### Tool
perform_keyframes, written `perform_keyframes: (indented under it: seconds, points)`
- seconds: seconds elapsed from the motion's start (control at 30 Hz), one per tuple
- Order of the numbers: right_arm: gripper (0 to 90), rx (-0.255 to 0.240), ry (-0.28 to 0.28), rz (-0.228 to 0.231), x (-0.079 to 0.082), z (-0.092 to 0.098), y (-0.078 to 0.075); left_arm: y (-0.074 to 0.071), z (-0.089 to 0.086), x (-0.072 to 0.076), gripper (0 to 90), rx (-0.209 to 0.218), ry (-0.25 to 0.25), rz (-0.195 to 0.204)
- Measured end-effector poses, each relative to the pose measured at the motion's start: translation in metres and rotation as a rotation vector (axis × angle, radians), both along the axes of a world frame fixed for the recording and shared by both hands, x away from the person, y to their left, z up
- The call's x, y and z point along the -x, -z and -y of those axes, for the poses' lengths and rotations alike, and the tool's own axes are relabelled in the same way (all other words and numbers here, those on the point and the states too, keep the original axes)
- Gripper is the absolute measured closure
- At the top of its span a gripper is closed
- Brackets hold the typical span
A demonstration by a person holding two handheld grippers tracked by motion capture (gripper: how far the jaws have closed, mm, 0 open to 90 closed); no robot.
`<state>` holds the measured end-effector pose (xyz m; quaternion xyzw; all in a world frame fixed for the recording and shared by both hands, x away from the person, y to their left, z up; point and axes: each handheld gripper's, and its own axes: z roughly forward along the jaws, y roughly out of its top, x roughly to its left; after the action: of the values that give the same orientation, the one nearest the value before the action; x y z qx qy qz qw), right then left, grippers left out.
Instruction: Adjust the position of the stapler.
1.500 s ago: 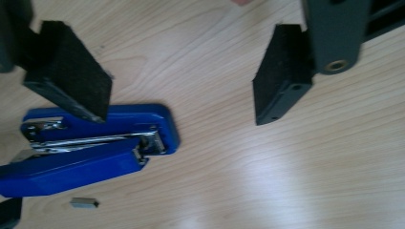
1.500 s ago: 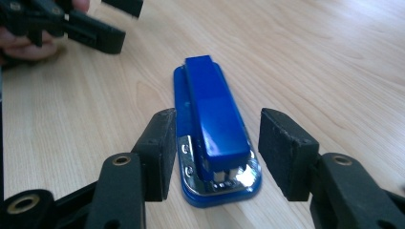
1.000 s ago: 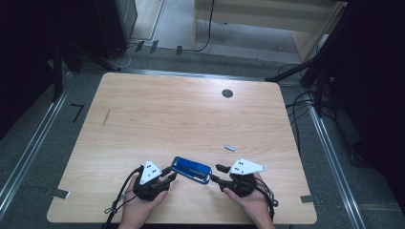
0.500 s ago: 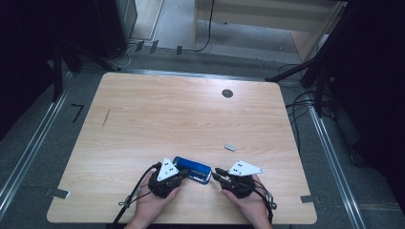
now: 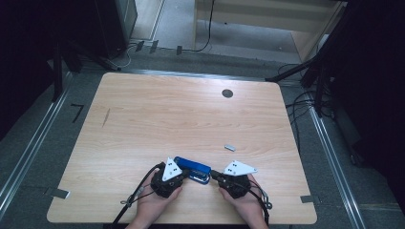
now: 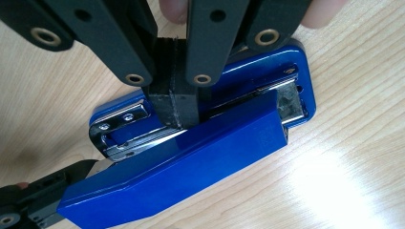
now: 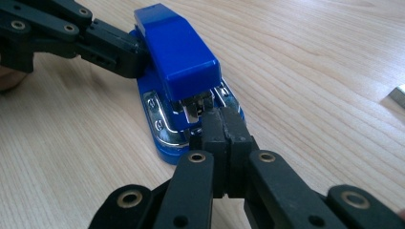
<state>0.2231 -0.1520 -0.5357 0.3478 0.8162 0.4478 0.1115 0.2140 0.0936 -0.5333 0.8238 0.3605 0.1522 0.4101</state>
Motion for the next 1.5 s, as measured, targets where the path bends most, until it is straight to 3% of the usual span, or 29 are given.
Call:
perform_keyframes:
  seconds: [0.1, 0.33, 0.67, 0.83, 1.5]
  points:
    - [90.0, -0.018, -0.002, 0.006, 0.000, 0.001, -0.002, 0.000, 0.000, 0.000, 90.0, 0.000, 0.000, 0.000]
    - [90.0, -0.010, -0.035, 0.008, 0.004, 0.001, -0.004, 0.000, 0.000, 0.000, 90.0, -0.001, -0.001, 0.003]
    - [90.0, -0.009, -0.037, 0.032, 0.008, -0.001, -0.009, 0.000, 0.000, 0.000, 90.0, -0.004, 0.000, 0.005]
    - [90.0, -0.038, -0.032, 0.040, 0.008, -0.001, -0.013, 0.000, 0.001, 0.001, 90.0, -0.008, -0.003, 0.006]
    - [90.0, -0.083, -0.029, 0.125, 0.008, -0.012, -0.039, 0.000, 0.000, 0.000, 90.0, -0.004, 0.000, 0.006]
